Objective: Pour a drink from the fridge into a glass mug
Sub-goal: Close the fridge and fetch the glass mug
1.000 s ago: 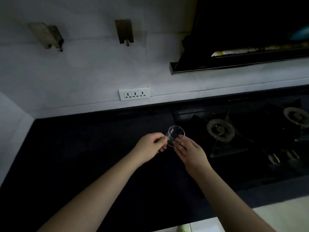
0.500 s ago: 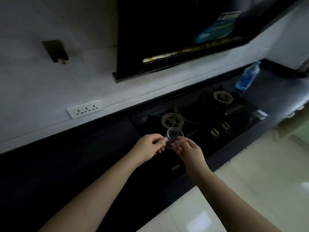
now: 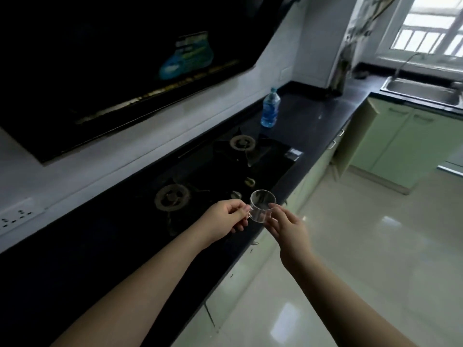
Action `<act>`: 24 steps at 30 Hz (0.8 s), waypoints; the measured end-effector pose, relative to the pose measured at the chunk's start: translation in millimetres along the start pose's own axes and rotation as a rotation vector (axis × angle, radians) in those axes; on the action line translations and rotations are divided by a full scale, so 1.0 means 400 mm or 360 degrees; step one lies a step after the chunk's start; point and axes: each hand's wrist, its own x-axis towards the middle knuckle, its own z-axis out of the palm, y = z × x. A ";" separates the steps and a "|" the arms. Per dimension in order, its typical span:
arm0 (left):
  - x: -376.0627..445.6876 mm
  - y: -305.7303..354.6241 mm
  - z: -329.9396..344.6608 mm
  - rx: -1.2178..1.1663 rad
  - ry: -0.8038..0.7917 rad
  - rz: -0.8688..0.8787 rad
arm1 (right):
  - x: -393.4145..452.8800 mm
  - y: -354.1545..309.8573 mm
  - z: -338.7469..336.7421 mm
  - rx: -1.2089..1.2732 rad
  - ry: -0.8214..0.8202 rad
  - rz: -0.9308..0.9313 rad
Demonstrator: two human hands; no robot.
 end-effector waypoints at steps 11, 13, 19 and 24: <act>0.210 0.161 0.186 -0.0005 -0.0221 0.0129 | 0.138 -0.159 -0.239 0.0094 0.0061 -0.0075; 0.263 0.172 0.205 -0.0003 -0.0304 0.0150 | 0.176 -0.169 -0.262 0.0141 0.0127 -0.0063; 0.463 0.173 0.244 0.0062 -0.0486 0.0197 | 0.303 -0.206 -0.321 0.0155 0.0273 -0.0100; 0.625 0.200 0.276 0.0089 -0.0657 0.0206 | 0.410 -0.253 -0.356 0.0126 0.0421 -0.0137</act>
